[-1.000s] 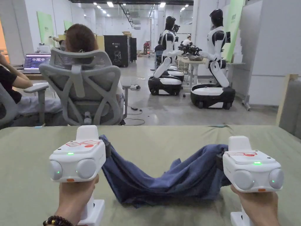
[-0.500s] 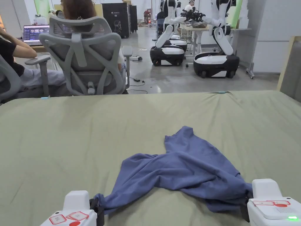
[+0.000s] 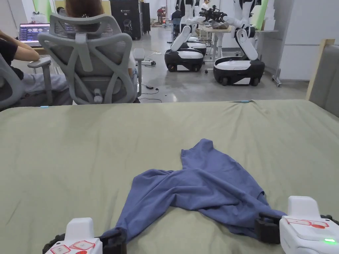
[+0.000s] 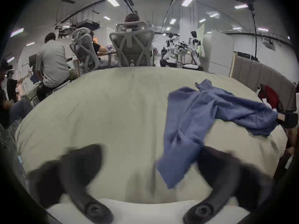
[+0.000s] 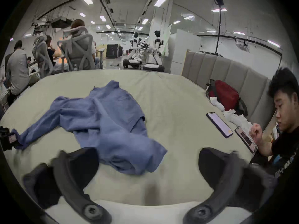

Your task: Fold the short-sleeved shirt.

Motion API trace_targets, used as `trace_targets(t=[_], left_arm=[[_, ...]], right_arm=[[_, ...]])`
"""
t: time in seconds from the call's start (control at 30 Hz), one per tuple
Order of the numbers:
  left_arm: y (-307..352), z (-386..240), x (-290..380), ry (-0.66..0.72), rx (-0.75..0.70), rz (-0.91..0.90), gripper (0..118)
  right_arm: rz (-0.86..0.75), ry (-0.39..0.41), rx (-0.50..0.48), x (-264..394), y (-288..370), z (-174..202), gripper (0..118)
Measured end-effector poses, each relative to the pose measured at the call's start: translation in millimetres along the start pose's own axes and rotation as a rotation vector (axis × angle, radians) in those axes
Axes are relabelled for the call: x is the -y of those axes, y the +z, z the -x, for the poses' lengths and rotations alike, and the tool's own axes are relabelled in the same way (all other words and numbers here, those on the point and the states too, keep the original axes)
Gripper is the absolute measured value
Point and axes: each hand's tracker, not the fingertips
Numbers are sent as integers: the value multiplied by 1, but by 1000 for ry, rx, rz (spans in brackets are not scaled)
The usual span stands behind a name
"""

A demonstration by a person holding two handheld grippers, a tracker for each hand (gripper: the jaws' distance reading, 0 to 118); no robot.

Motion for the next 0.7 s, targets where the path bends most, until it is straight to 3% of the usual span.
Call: trace_targets(t=[0.1,0.17,0.2,0.23,0.27,0.5,0.53,0.6,0.63,0.7], left_arm=[[19,9,-13,61,10,-51,108],[29,14,-19,120,23,-58,64],[33,17,-19,127,22,-67,29],[35,17,-20,128,12,-72,0],[36,18,-20,127,-2,-77,0],[34,19,-8,132,-11,-40,0],[30,18,-5,128,-16,-33,13],[20,15,4,102,-34,16,70],[12,14,9,98,-34,57,92],[11,10,16,103,-15,56,85]], right_arm=[[-36,-19,-17,-11,20,-6,111],[-65,-37,-48,-13,22,-7,76],[-76,-41,-47,-15,24,-7,51],[-83,-40,-46,-16,27,-6,18],[-88,-38,-48,-17,28,-5,2],[-95,-33,-76,-18,26,-2,0],[-96,-32,-77,-18,26,-2,0],[-90,-30,-85,-18,22,-1,0],[-89,-29,-87,-18,22,-1,0],[-84,-18,-91,-18,21,-1,0]])
